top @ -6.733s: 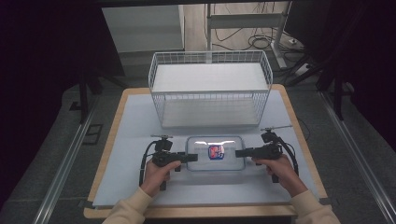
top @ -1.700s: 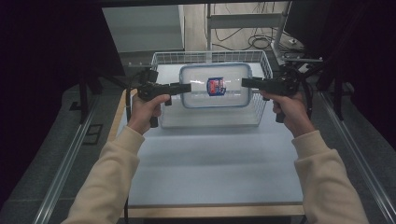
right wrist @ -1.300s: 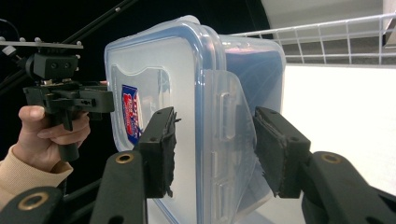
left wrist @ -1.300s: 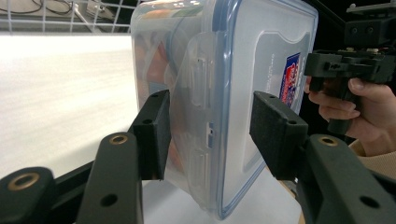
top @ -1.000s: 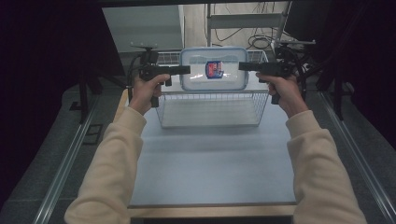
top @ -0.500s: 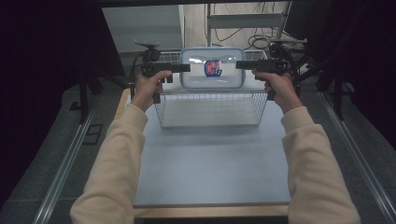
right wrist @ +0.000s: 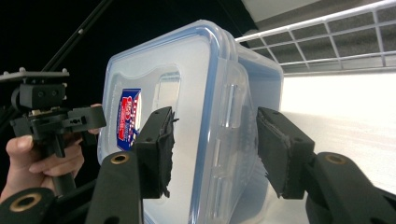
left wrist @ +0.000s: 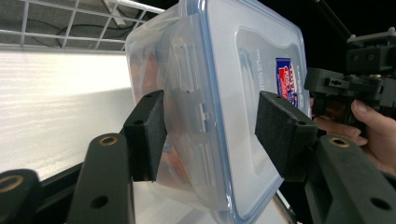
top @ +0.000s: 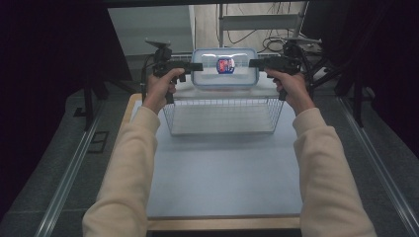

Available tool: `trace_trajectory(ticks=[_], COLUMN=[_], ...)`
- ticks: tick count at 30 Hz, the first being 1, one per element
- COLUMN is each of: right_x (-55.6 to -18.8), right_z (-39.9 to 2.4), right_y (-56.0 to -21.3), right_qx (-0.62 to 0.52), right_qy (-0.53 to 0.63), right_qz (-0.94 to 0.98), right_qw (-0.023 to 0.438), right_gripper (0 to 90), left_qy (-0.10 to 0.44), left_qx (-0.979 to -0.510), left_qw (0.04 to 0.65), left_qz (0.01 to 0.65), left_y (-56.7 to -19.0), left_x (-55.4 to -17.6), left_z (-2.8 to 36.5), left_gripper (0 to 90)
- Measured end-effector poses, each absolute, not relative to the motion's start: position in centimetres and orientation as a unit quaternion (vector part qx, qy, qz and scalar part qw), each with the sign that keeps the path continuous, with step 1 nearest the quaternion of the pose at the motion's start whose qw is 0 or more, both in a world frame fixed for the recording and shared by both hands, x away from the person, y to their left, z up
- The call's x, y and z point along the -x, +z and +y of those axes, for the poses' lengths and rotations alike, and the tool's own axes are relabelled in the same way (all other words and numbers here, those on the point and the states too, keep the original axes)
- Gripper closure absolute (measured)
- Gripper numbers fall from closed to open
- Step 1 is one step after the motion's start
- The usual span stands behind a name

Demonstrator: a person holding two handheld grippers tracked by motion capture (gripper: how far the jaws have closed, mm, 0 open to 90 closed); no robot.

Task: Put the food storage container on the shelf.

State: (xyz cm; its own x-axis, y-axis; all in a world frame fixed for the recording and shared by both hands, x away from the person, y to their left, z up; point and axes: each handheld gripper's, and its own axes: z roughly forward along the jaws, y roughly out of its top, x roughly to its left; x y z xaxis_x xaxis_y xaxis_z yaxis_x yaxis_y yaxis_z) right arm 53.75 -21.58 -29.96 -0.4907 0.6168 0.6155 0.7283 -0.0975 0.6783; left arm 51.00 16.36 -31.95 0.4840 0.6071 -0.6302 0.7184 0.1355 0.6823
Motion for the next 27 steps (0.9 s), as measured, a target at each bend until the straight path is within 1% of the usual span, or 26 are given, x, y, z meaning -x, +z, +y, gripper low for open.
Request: trace_trajectory(ticks=[11, 14, 17, 20, 21, 25, 27], right_x=[-54.5, -54.6, -54.6, -54.5, -54.5, -53.8, -53.3], right_z=[-21.3, -21.1, -21.1, -20.7, -20.6, -21.2, -21.6], right_y=[-30.2, -30.4, -30.4, -30.5, -30.4, -30.0, -29.7], right_qx=[0.552, 0.568, 0.57, 0.569, 0.567, 0.554, 0.543], right_qy=[-0.528, -0.503, -0.506, -0.508, -0.51, -0.547, -0.555], right_qz=[-0.642, -0.649, -0.646, -0.646, -0.646, -0.627, -0.63], right_qw=[0.064, 0.046, 0.043, 0.037, 0.034, 0.013, 0.004], right_gripper=[46.1, 44.1, 44.0, 39.6, 37.8, 36.2, 35.4], left_qy=[-0.074, -0.065, -0.071, -0.071, -0.064, -0.037, -0.024], left_qx=[-0.632, -0.632, -0.629, -0.63, -0.631, -0.619, -0.621], left_qw=[0.563, 0.554, 0.556, 0.556, 0.556, 0.576, 0.581], left_qz=[0.528, 0.537, 0.538, 0.538, 0.538, 0.533, 0.526], left_y=[-32.8, -32.9, -33.1, -33.1, -33.0, -32.5, -32.1], left_x=[-52.5, -52.6, -52.7, -52.7, -52.5, -51.7, -51.1], left_z=[16.3, 16.2, 16.2, 16.1, 16.0, 16.1, 16.3], left_gripper=[40.8, 40.4, 39.1, 38.0, 37.0, 36.6, 35.6])
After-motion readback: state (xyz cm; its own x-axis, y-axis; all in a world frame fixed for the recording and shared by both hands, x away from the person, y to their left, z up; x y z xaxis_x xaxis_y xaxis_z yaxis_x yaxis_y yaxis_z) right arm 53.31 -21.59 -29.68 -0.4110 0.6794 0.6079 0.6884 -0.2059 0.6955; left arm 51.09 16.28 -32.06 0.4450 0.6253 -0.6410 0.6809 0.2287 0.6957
